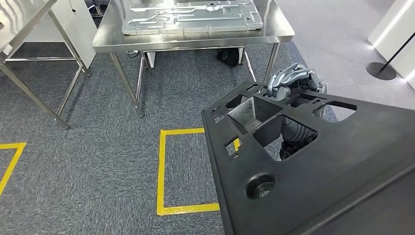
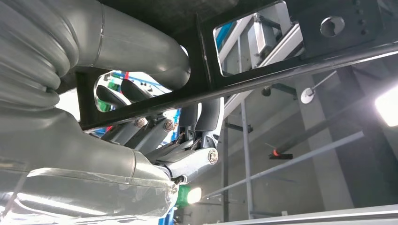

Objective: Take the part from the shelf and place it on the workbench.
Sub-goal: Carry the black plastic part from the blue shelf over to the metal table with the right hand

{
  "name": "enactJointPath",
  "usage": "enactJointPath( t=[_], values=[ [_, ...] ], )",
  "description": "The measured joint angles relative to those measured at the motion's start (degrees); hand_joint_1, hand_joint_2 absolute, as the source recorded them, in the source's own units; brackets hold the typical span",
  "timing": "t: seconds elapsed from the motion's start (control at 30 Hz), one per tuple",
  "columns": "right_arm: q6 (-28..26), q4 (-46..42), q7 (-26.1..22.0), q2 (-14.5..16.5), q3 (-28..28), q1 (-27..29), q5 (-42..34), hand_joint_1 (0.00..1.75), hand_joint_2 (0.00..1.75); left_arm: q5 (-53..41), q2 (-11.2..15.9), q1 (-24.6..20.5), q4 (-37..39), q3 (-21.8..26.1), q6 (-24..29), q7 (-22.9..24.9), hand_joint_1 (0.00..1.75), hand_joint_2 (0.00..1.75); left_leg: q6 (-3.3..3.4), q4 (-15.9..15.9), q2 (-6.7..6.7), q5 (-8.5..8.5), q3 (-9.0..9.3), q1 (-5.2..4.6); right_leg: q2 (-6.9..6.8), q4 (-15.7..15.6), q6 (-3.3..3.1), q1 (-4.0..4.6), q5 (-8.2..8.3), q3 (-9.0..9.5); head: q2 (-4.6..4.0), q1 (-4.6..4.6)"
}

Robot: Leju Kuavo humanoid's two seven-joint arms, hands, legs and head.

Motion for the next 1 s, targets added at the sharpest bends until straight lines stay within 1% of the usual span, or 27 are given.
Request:
enactJointPath(
  t=[0.03,0.07,0.1,0.13,0.17,0.2,0.23,0.27,0.3,0.33,0.37,0.4,0.43,0.47,0.53,0.57,0.6,0.63,0.7,0.73,0.77,0.8,0.87,0.9,0.93,0.97,1.0],
  values=[
    [-0.1,0.1,0.0,0.0,0.0,0.1,0.0,1.75,1.75,-0.1,0.1,0.1,0.0,0.0,0.0,0.0,0.00,0.00,0.42,-2.6,-0.01,3.34,0.43,-0.08,0.12,0.0,0.30,0.06,-0.88,0.81,0.00,0.01],
    [-0.1,0.1,0.0,0.0,0.0,0.1,0.1,1.75,1.75,-0.1,0.1,0.2,0.0,0.0,0.0,0.0,0.00,0.00,0.89,-4.1,-0.03,5.80,0.75,-0.20,0.24,-0.3,0.67,0.12,-1.58,1.49,0.00,0.01],
    [-0.1,0.1,0.0,0.0,0.1,0.2,0.1,1.75,1.75,-0.2,0.1,0.2,0.0,0.0,0.0,0.0,0.00,0.00,1.41,-4.7,-0.06,6.82,1.02,-0.34,0.34,-0.2,1.10,0.16,-1.78,1.98,0.00,0.01],
    [-0.2,0.0,0.0,0.0,0.1,0.1,0.1,1.75,1.75,-0.2,0.2,0.0,0.0,0.0,0.0,0.0,0.00,0.00,1.87,-4.8,-0.12,6.09,1.56,-0.34,0.38,0.5,1.53,0.17,-1.27,1.76,0.00,0.00],
    [-0.2,-0.1,-0.1,0.0,0.1,0.0,0.2,1.75,1.75,-0.3,0.2,-0.1,0.0,-0.1,0.0,-0.1,0.00,0.00,2.24,-5.3,-0.18,5.68,2.22,-0.28,0.29,2.5,1.93,0.11,-0.11,0.87,0.00,0.00],
    [-0.2,-0.2,-0.1,0.0,0.1,0.0,0.1,1.75,1.75,-0.3,0.2,-0.2,0.0,-0.1,0.0,-0.1,0.00,0.00,2.58,-5.8,-0.23,5.23,3.05,-0.16,0.12,5.6,2.29,0.05,1.45,-0.88,0.00,0.01],
    [-0.2,-0.2,-0.2,0.0,0.1,-0.1,0.1,1.75,1.75,-0.3,0.2,-0.2,0.0,-0.1,0.0,-0.1,0.00,0.00,2.81,-6.3,-0.26,4.76,4.08,-0.02,-0.04,9.4,2.65,-0.05,2.56,-3.48,-0.01,0.01],
    [-0.2,-0.2,-0.2,0.0,0.2,0.0,0.1,1.75,1.75,-0.4,0.2,-0.2,0.0,-0.1,0.0,-0.1,0.00,0.00,2.94,-6.9,-0.28,4.19,5.17,0.04,-0.20,12.9,2.96,-0.21,2.60,-6.29,0.00,0.02],
    [-0.2,-0.2,-0.2,0.0,0.2,0.1,0.1,1.75,1.75,-0.4,0.2,-0.2,0.0,-0.1,0.0,-0.1,0.00,0.00,3.00,-7.2,-0.31,3.55,6.26,0.07,-0.30,15.4,3.22,-0.37,1.22,-8.94,-0.01,0.02],
    [-0.2,-0.2,-0.2,0.0,0.2,0.3,0.2,1.75,1.75,-0.4,0.2,-0.2,0.0,-0.1,0.0,-0.1,0.00,0.00,2.99,-7.5,-0.37,2.78,7.44,0.10,-0.34,17.0,3.44,-0.55,-1.31,-11.30,-0.01,0.02],
    [-0.2,-0.2,-0.2,0.0,0.2,0.3,0.2,1.75,1.75,-0.4,0.2,-0.1,0.0,-0.1,0.1,-0.1,0.00,0.00,2.95,-7.6,-0.46,1.97,8.59,0.14,-0.40,17.2,3.56,-0.71,-4.04,-12.95,0.00,0.02],
    [-0.2,-0.2,-0.2,0.0,0.2,0.4,0.2,1.75,1.75,-0.4,0.2,-0.1,0.0,-0.1,0.1,-0.1,0.00,0.00,2.88,-7.7,-0.56,1.04,9.82,0.18,-0.48,16.3,3.61,-0.83,-6.11,-14.06,0.00,0.02],
    [-0.2,-0.2,-0.2,0.0,0.2,0.4,0.2,1.75,1.75,-0.4,0.2,-0.1,0.0,-0.1,0.1,-0.1,0.00,0.00,2.75,-7.7,-0.65,0.07,11.11,0.24,-0.59,14.4,3.64,-0.93,-6.67,-14.64,-0.01,0.02],
    [-0.2,-0.2,-0.2,0.0,0.2,0.4,0.2,1.75,1.75,-0.4,0.2,-0.1,0.0,-0.2,0.1,-0.1,0.00,0.00,2.58,-7.7,-0.70,-0.92,12.39,0.28,-0.75,11.6,3.63,-0.99,-4.89,-14.82,0.00,0.02],
    [-0.2,0.0,-0.2,0.0,0.2,0.5,0.2,1.75,1.75,-0.4,0.2,0.0,0.0,-0.2,0.1,-0.1,0.00,0.00,2.05,-7.7,-0.77,-2.87,14.36,0.28,-1.32,5.0,3.28,-0.86,4.53,-15.05,-0.01,0.03],
    [-0.2,0.0,-0.2,0.0,0.2,0.6,0.2,1.75,1.75,-0.4,0.2,0.0,0.0,-0.2,0.1,0.0,0.00,0.00,1.67,-7.7,-0.76,-3.75,15.05,0.23,-1.47,2.9,2.95,-0.65,8.81,-15.06,0.00,0.01],
    [-0.2,0.1,-0.2,0.0,0.1,0.6,0.3,1.75,1.75,-0.4,0.2,0.0,0.0,-0.2,0.1,0.0,0.00,0.00,1.25,-7.7,-0.72,-4.30,15.68,0.20,-1.48,1.8,2.49,-0.45,11.36,-14.99,0.00,0.01],
    [-0.2,0.0,-0.2,0.0,0.1,0.5,0.3,1.75,1.75,-0.4,0.2,-0.1,0.0,-0.2,0.2,0.0,0.00,0.00,0.81,-7.5,-0.68,-4.42,16.23,0.20,-1.36,1.6,2.03,-0.26,11.58,-14.61,0.00,0.01],
    [-0.2,-0.1,-0.2,0.0,0.1,0.1,0.3,1.75,1.75,-0.4,0.2,-0.4,0.0,-0.2,0.2,-0.1,0.00,0.00,0.16,-5.2,-0.54,-3.65,16.01,0.41,-1.04,1.1,1.06,-0.33,10.50,-12.98,0.00,0.02],
    [-0.2,-0.2,-0.2,0.1,0.1,-0.1,0.3,1.75,1.75,-0.4,0.2,-0.6,0.0,-0.2,0.2,-0.1,0.00,0.00,-0.03,-2.7,-0.54,-3.20,14.78,0.49,-1.00,0.9,0.62,-0.33,10.01,-12.06,-0.01,0.02],
    [-0.2,-0.2,-0.2,0.1,0.1,-0.1,0.3,1.75,1.75,-0.4,0.2,-0.7,0.0,-0.2,0.2,-0.1,0.00,0.00,-0.15,0.5,-0.54,-3.38,12.84,0.55,-0.92,0.7,0.28,-0.33,9.47,-11.17,-0.02,0.01],
    [-0.1,-0.2,-0.2,0.1,0.1,-0.1,0.3,1.75,1.75,-0.4,0.1,-0.7,0.0,-0.3,0.2,-0.1,0.00,0.00,-0.22,3.9,-0.54,-4.40,10.46,0.52,-0.82,0.6,0.02,-0.21,8.85,-10.42,-0.02,0.01],
    [-0.1,-0.2,-0.2,0.1,0.1,0.0,0.3,1.75,1.75,-0.4,0.2,-0.5,0.0,-0.2,0.2,0.0,0.00,0.00,-0.26,8.2,-0.55,-8.52,5.92,0.44,-0.47,0.6,-0.24,0.04,7.55,-9.03,-0.01,0.01],
    [-0.1,-0.2,-0.2,0.1,0.1,0.0,0.3,1.75,1.75,-0.4,0.2,-0.4,0.0,-0.2,0.2,0.0,0.00,0.00,-0.17,8.4,-0.55,-10.19,4.47,0.38,-0.29,0.6,-0.30,0.19,6.85,-8.21,0.00,0.01],
    [-0.1,-0.1,-0.2,0.1,0.1,0.0,0.3,1.75,1.75,-0.4,0.2,-0.4,0.0,-0.2,0.2,0.0,0.00,0.00,0.05,7.0,-0.55,-10.39,3.77,0.28,-0.17,0.6,-0.33,0.36,6.14,-7.31,0.00,0.01],
    [-0.1,-0.1,-0.2,0.1,0.1,0.1,0.3,1.75,1.75,-0.4,0.2,-0.4,0.0,-0.2,0.2,0.0,0.00,0.00,0.42,4.4,-0.55,-8.76,3.61,0.12,-0.10,0.6,-0.33,0.53,5.42,-6.35,-0.01,0.01],
    [-0.1,-0.1,-0.2,0.1,0.1,0.1,0.3,1.75,1.75,-0.4,0.2,-0.3,0.0,-0.2,0.2,0.0,0.00,0.00,1.01,0.9,-0.55,-4.96,3.84,-0.15,-0.08,0.6,-0.32,0.65,4.71,-5.52,-0.01,0.01]
  ],
)
